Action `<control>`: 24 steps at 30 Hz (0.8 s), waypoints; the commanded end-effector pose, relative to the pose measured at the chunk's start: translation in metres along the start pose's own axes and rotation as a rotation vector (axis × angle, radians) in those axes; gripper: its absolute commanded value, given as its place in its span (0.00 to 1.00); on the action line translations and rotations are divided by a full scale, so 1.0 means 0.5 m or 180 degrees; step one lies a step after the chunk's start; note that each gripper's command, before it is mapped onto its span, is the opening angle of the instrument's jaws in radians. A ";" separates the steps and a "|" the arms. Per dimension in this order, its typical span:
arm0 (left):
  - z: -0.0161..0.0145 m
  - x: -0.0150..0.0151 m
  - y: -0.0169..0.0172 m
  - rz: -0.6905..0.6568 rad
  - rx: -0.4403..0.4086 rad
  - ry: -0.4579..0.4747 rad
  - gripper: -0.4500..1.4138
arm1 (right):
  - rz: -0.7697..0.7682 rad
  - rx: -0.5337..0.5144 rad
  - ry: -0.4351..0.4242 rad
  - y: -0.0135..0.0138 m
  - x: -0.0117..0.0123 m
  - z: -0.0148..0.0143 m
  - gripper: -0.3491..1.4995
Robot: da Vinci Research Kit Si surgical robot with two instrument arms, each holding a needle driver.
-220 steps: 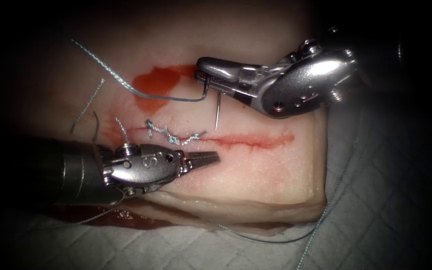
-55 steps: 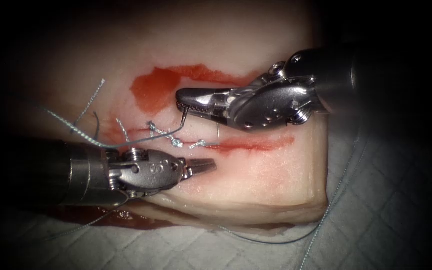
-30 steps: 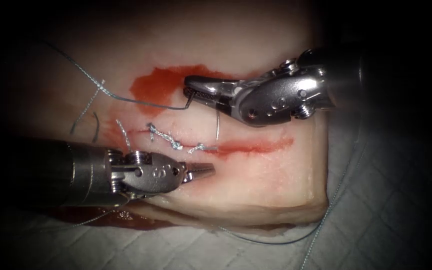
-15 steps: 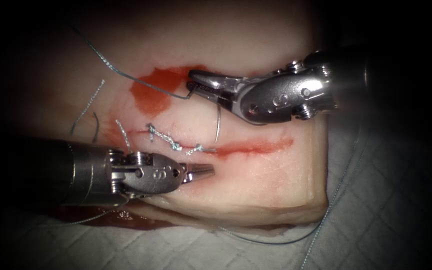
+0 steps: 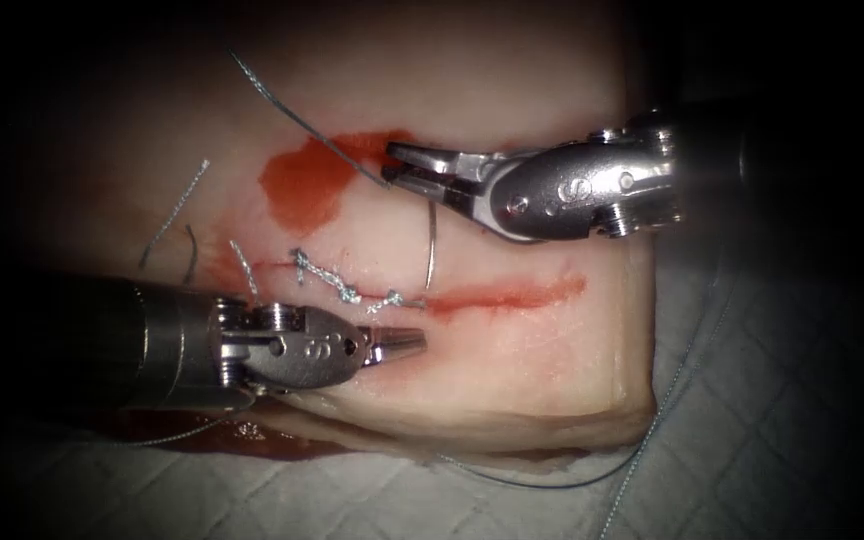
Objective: Wound Closure
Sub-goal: Push the needle through the top side of the wound using the right tool
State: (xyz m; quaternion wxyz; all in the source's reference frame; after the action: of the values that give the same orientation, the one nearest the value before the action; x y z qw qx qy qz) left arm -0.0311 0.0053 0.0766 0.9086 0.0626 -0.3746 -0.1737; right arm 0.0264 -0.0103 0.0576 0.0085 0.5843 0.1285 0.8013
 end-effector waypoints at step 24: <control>-0.0057 -0.0033 0.0012 -0.0554 0.0147 0.0085 0.65 | 0.1109 -0.0144 0.0007 -0.0001 0.0042 -0.0001 0.00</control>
State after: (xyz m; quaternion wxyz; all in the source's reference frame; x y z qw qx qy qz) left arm -0.0293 0.0066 0.0728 0.8938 0.1219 -0.3577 -0.2416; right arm 0.0248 -0.0101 0.0592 -0.1210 0.5953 0.0039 0.7944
